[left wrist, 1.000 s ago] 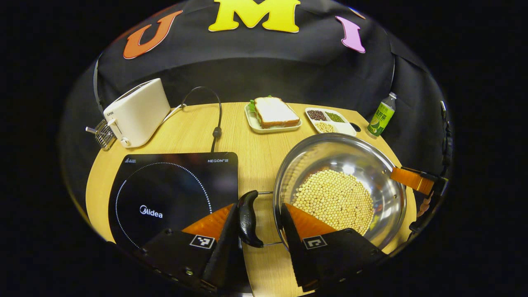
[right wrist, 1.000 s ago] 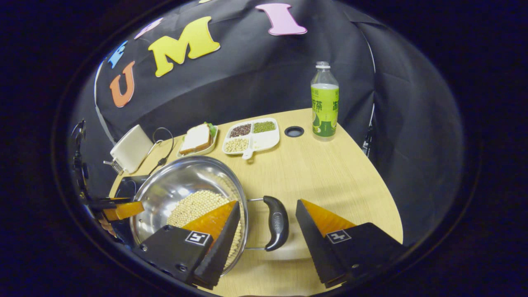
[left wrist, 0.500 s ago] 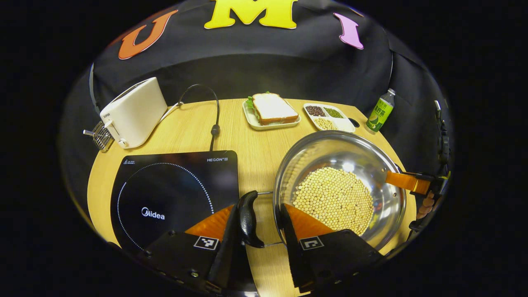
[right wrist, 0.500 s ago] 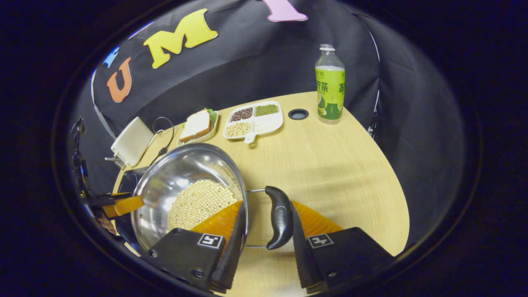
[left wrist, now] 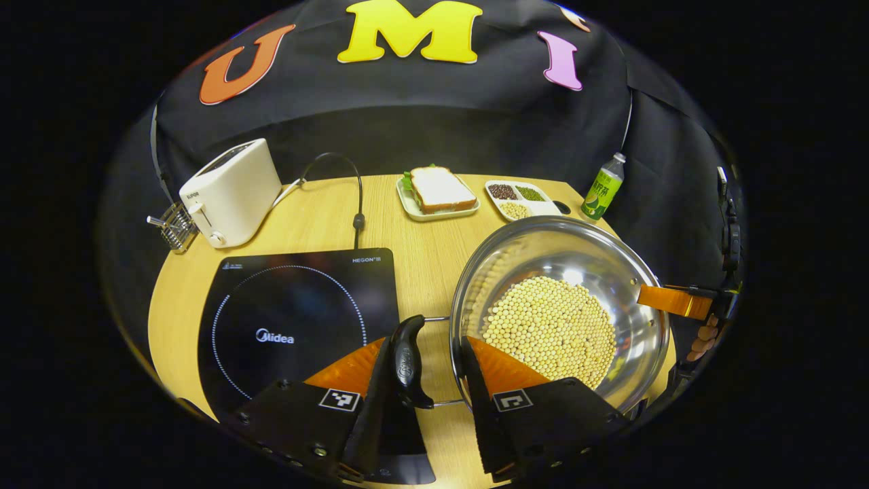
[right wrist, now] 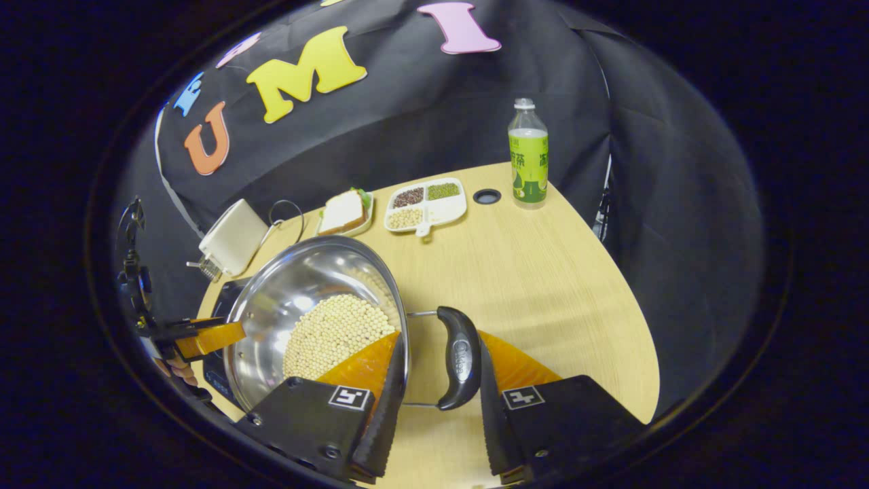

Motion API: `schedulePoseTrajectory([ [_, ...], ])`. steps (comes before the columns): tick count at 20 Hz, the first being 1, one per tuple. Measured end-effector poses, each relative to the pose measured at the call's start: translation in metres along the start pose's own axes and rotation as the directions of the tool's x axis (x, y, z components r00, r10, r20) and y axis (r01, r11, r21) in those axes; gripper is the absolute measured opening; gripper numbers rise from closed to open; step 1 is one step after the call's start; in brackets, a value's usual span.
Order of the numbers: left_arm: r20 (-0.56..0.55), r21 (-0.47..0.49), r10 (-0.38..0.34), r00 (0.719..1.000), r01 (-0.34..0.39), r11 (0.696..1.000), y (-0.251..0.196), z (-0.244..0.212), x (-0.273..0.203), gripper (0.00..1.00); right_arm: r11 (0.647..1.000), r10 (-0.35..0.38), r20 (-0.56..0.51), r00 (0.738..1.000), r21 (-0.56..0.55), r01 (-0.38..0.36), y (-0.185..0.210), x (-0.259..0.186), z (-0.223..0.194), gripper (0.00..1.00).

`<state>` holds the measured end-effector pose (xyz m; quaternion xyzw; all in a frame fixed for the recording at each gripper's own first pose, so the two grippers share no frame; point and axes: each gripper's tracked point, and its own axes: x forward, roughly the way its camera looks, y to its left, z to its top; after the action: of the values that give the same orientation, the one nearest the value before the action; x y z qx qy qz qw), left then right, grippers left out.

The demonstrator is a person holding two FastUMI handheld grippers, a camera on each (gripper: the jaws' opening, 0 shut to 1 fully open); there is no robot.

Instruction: First push the handle of the pot to place it horizontally, then grasp the pot with both hands and set it on the induction cooktop.

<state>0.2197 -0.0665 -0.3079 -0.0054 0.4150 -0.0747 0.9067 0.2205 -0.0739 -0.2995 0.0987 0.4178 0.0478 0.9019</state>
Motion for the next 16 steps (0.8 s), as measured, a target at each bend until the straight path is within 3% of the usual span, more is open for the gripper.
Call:
schedulePoseTrajectory([
  [8,0.106,-0.053,0.052,0.993,-0.047,0.997,0.086,0.002,-0.079,0.56,0.994,0.052,0.059,0.997,-0.098,-0.046,0.114,-0.041,0.001,0.56],
  [16,0.089,-0.158,0.102,0.991,-0.087,0.984,0.19,-0.016,-0.09,0.56,0.982,0.084,0.022,0.996,-0.169,-0.079,0.225,-0.006,-0.012,0.56],
])
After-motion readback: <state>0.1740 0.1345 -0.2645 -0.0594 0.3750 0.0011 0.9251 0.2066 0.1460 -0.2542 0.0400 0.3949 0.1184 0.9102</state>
